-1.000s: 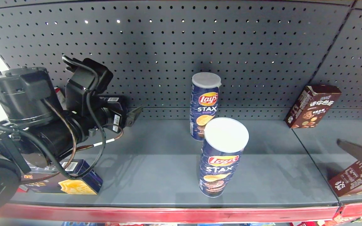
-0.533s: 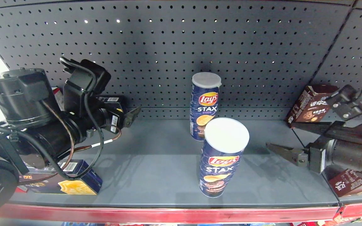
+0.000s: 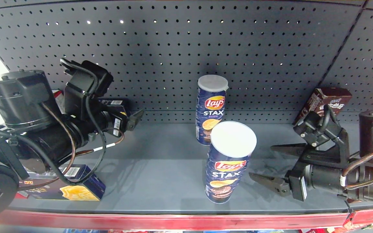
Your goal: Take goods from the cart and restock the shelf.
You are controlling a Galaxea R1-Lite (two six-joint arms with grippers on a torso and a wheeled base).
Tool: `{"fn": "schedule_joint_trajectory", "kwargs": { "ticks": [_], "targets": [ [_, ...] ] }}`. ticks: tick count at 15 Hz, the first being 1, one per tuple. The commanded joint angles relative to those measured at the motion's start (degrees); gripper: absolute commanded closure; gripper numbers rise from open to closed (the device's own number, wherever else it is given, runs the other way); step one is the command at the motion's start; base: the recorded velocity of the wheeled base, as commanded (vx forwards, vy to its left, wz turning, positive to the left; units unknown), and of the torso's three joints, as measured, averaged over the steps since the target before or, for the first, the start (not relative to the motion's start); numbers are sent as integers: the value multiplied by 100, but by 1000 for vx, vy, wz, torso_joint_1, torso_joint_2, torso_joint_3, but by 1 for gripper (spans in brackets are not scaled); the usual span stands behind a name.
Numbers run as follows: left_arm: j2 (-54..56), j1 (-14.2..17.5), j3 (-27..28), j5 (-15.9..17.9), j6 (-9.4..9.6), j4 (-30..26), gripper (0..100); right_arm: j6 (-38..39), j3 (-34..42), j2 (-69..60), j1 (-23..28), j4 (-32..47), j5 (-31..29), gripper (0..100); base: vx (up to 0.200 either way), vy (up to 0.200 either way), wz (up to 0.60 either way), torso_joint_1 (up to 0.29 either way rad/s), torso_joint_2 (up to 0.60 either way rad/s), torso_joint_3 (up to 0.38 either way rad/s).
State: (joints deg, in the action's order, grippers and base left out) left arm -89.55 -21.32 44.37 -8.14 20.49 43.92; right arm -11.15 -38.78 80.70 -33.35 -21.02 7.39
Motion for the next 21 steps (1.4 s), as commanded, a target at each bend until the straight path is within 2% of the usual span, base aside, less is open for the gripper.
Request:
{"fn": "schedule_joint_trajectory", "kwargs": {
  "ticks": [1, 10, 21],
  "targets": [
    [-10, 23, 1, -3, -1, 2, 0, -1, -16, 139, -110, 1, 0, 0, 0, 0, 0, 0, 0, 0],
    [-1, 84, 1, 67, -1, 11, 0, -36, -51, 420, -224, -25, -9, 0, 0, 0, 0, 0, 0, 0],
    [-10, 84, -16, 67, -1, 11, 0, -124, -121, 552, -57, -34, -18, 0, 0, 0, 0, 0, 0, 0]
  ]
}}
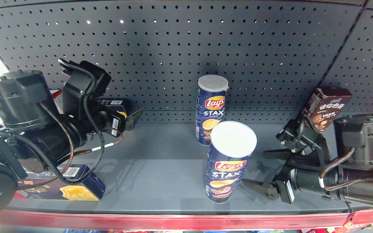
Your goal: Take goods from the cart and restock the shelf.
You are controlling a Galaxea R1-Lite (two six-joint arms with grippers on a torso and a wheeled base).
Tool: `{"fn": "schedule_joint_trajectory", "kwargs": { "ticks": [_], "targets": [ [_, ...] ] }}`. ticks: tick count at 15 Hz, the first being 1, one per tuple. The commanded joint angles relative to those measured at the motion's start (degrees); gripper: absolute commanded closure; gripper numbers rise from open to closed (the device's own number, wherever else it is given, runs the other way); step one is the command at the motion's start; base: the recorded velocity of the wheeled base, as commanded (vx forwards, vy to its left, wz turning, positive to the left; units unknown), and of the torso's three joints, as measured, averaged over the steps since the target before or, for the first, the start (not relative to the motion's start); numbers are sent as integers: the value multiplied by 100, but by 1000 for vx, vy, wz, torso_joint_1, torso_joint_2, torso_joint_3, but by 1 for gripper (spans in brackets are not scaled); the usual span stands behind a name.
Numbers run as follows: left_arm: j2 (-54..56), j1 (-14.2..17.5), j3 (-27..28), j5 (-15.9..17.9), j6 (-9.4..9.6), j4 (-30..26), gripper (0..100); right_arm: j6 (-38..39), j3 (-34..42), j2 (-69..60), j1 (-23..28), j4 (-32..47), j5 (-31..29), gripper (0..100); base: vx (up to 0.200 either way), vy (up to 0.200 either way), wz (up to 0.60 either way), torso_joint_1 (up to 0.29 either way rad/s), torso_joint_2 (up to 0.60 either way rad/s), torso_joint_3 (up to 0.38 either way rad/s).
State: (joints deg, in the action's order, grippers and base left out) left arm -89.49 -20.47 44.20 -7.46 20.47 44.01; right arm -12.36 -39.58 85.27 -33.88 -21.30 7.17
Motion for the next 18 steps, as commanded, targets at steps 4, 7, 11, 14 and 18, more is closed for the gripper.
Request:
{"fn": "schedule_joint_trajectory", "kwargs": {
  "ticks": [4, 7, 11, 14, 18],
  "targets": [
    [-7, 8, 1, -1, 1, 3, 0, -3, -252, 253, -49, -15, -5, 0, 0, 0, 0, 0, 0, 0],
    [-16, -1, 1, 8, 1, 3, 0, 6, -252, 262, -66, -15, -5, 0, 0, 0, 0, 0, 0, 0],
    [-16, -1, 1, 8, 1, 3, 0, -3, -287, 332, -75, -24, 4, 0, 0, 0, 0, 0, 0, 0],
    [-33, -1, 1, 8, 1, 3, 0, -3, -313, 394, -119, -32, 4, 0, 0, 0, 0, 0, 0, 0],
    [-42, -1, 1, 8, 1, 3, 0, -3, -304, 446, -137, -103, 4, 0, 0, 0, 0, 0, 0, 0]
  ]
}}
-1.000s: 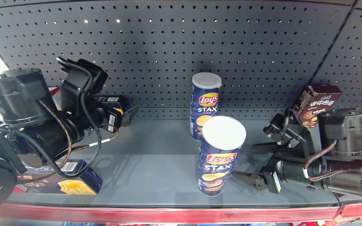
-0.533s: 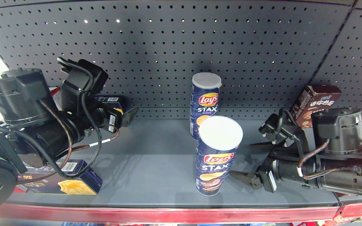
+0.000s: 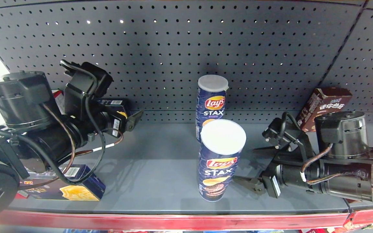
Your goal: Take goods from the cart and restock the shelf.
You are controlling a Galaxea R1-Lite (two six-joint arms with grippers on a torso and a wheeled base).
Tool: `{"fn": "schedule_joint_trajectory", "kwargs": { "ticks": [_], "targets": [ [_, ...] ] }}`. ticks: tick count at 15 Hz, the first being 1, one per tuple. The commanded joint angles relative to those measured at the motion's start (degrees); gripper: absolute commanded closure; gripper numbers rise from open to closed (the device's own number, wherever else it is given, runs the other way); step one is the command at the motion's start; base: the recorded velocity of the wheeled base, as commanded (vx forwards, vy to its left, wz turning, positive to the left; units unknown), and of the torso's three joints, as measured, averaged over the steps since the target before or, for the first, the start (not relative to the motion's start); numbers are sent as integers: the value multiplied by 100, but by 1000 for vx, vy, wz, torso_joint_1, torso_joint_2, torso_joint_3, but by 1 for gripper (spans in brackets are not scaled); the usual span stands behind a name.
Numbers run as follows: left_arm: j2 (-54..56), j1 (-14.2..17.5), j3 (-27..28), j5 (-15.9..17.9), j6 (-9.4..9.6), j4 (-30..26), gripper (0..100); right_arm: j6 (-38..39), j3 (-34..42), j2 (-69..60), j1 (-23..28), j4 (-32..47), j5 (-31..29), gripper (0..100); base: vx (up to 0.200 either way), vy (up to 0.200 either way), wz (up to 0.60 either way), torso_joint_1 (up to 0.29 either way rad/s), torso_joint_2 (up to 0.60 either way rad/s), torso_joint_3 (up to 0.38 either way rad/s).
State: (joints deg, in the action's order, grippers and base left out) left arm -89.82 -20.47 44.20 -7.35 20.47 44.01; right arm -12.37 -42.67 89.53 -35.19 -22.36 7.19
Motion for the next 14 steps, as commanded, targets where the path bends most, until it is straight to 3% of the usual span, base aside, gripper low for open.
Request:
{"fn": "schedule_joint_trajectory", "kwargs": {
  "ticks": [1, 4, 7, 8, 11, 14],
  "targets": [
    [-9, -1, 1, -3, 1, 3, 0, -2, 22, 3, 4, 3, -7, 0, 0, 0, 0, 0, 0, 0],
    [8, 8, -8, -3, 1, 3, 0, 7, 74, -225, 153, -129, -16, 0, 0, 0, 0, 0, 0, 0],
    [17, 8, -26, -3, 1, 3, 0, 24, 48, -1104, 953, -172, -86, 0, 0, 0, 0, 0, 0, 0],
    [17, 8, -26, -3, 1, 3, 0, 33, 48, -1131, 971, -172, -86, 0, 0, 0, 0, 0, 0, 0],
    [17, -1, -184, -3, 10, 3, 0, 200, 180, -2686, 2289, -102, -122, 0, 0, 0, 0, 0, 0, 0],
    [26, -10, -263, -3, 19, -6, 0, 376, 760, -4110, 2878, -67, -306, 0, 0, 0, 0, 0, 0, 0]
  ]
}}
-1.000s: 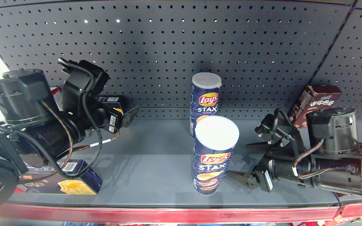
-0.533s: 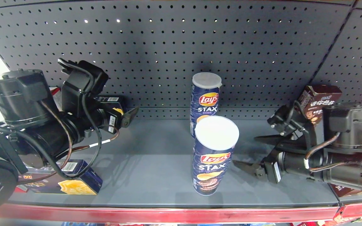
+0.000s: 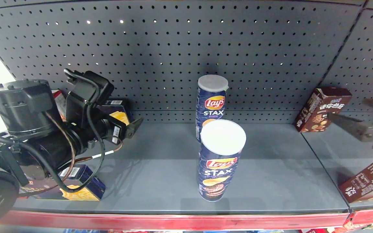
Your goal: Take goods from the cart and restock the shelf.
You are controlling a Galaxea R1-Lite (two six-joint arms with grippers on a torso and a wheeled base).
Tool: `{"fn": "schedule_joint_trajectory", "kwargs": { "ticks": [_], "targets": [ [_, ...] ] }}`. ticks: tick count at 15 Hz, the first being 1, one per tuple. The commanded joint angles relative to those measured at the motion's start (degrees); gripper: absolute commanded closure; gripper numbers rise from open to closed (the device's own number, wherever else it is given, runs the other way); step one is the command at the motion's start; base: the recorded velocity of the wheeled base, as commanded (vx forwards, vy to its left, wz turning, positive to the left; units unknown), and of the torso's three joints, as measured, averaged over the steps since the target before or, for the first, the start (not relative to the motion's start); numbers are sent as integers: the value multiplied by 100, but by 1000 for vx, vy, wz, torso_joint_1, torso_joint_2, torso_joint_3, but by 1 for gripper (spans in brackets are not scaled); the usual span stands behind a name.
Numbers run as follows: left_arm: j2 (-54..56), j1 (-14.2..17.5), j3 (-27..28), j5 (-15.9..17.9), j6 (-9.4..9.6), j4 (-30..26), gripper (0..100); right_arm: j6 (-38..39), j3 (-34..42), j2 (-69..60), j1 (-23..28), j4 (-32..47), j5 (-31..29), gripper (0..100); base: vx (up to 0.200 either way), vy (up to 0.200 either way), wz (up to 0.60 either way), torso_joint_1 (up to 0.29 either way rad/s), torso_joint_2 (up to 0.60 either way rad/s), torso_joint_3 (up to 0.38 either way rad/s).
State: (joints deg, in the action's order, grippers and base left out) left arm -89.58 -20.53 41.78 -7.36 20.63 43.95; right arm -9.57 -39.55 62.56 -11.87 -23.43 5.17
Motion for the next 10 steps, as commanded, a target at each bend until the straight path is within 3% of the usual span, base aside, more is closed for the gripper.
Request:
{"fn": "schedule_joint_trajectory", "kwargs": {
  "ticks": [1, 7, 8, 10],
  "targets": [
    [2, -4, -20, -2, 3, 0, 0, 96, 694, -1906, 546, 190, -165, 0, 0, 0, 0, 0, 0, 0],
    [10, -21, 15, -2, 12, 0, 0, 289, 1863, -5588, 528, 3310, -218, 0, 0, 0, 0, 0, 0, 0],
    [2, -21, 41, -2, 12, 0, 0, 368, 2258, -5755, 537, 3257, -271, 0, 0, 0, 0, 0, 0, 0],
    [10, -30, 50, -2, 12, 0, 0, 377, 3111, -5738, 546, 2282, -649, 0, 0, 0, 0, 0, 0, 0]
  ]
}}
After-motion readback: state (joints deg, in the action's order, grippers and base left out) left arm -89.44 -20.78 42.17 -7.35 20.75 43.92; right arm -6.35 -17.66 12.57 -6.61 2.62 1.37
